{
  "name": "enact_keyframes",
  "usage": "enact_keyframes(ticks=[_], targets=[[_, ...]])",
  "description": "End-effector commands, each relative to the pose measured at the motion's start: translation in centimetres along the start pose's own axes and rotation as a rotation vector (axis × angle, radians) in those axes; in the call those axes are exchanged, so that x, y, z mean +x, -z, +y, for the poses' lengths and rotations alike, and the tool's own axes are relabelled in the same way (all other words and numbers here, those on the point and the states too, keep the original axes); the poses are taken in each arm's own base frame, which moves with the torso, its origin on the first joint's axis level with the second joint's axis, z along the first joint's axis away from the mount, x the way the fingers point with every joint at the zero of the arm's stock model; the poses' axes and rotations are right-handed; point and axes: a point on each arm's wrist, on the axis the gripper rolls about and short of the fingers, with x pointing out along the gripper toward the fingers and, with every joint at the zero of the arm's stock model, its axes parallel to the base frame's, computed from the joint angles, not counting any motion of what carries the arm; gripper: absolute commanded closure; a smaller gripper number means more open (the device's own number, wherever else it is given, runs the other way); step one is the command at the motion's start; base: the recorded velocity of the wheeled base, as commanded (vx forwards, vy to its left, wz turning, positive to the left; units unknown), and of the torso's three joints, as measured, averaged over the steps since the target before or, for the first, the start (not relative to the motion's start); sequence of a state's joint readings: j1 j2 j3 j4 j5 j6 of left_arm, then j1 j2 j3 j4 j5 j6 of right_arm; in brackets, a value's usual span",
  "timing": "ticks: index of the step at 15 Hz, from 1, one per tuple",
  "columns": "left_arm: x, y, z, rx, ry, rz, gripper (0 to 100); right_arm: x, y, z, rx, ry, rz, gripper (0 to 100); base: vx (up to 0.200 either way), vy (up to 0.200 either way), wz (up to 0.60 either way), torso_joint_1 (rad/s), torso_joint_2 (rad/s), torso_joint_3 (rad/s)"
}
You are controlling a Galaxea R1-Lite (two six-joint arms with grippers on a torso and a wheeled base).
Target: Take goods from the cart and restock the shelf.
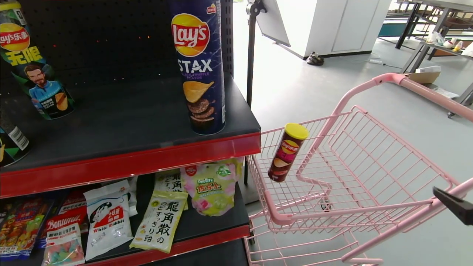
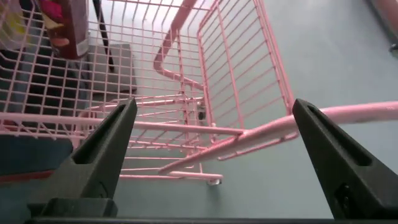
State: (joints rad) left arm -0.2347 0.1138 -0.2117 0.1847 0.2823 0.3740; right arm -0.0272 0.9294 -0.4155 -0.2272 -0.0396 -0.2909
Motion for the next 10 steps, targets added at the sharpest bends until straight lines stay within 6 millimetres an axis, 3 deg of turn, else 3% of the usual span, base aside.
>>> enact_keyframes(ticks=[1, 2, 4, 5, 7, 10], targets=[[0.1, 0.2, -0.1, 0.002, 0.003, 0.012, 0, 7.7, -3.1, 2.2, 0.047, -0.163, 0.075, 0, 0.000, 0.000, 0.00, 0.000, 0.00, 0.000], [0.2, 0.4, -0.2, -0.001, 0.000, 0.024, 0, 10.8, -4.1, 4.7, 0.103, -0.229, -0.003, 0, 0.000, 0.000, 0.00, 0.000, 0.00, 0.000], [0.3, 0.4, -0.2, -0.004, -0.007, 0.038, 0, 13.9, -3.0, 6.3, 0.154, -0.247, 0.007, 0, 0.000, 0.000, 0.00, 0.000, 0.00, 0.000], [0.3, 0.4, -0.2, -0.013, -0.008, 0.038, 0, 14.2, -2.7, 6.7, 0.157, -0.264, 0.003, 0, 0.000, 0.000, 0.00, 0.000, 0.00, 0.000], [0.5, 0.6, -0.4, -0.052, 0.005, 0.049, 0, 15.2, -1.8, 8.3, 0.172, -0.457, 0.028, 0, 0.000, 0.000, 0.00, 0.000, 0.00, 0.000], [0.5, 0.6, -0.4, -0.079, 0.003, 0.051, 0, 17.9, -0.5, 9.6, 0.172, -0.528, 0.037, 0, 0.000, 0.000, 0.00, 0.000, 0.00, 0.000]])
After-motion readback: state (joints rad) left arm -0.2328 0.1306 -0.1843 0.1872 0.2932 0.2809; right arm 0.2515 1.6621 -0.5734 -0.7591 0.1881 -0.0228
